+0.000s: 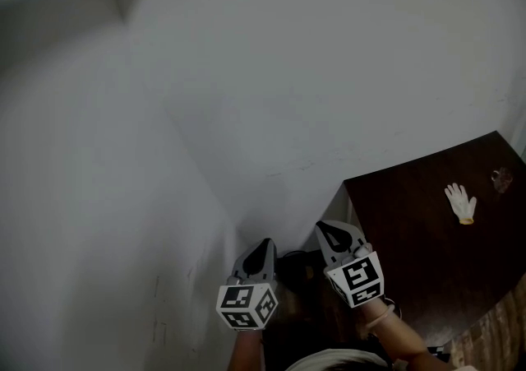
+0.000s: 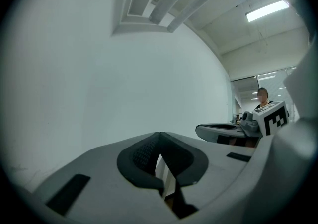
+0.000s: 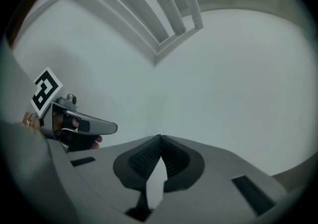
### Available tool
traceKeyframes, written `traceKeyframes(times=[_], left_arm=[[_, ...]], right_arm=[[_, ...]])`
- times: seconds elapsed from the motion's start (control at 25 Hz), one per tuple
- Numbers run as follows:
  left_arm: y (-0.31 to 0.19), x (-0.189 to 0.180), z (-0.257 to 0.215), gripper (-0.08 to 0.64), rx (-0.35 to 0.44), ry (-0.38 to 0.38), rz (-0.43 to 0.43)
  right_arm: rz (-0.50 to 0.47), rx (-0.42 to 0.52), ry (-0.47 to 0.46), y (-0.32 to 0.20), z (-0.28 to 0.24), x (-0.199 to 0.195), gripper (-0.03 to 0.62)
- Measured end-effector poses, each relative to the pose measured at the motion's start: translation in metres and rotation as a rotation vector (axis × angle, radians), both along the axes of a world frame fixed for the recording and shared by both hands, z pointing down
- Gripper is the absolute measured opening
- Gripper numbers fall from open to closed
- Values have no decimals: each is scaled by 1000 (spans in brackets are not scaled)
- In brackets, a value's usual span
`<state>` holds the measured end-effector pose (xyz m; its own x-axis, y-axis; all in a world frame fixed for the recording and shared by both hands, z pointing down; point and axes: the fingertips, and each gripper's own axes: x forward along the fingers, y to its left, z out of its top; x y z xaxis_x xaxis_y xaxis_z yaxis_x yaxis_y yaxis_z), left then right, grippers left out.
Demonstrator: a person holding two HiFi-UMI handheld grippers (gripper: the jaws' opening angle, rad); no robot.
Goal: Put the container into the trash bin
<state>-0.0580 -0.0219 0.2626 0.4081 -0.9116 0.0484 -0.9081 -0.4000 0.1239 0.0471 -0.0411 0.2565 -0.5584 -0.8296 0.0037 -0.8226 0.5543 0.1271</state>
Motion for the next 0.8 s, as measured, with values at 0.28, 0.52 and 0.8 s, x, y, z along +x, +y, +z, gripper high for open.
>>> traceKeyframes(times=[0.28,0.52,0.8], left_arm=[[-5,1,-9,20,26,0,16],[-8,6,-15,20,37,8,25],[-15,12,-17,20,37,16,41]], right_arm=[[23,6,-7,-2,-8,4,6],[34,2,-13,-2,-14,9,6],[35,4,-10,-8,-15,13,6]])
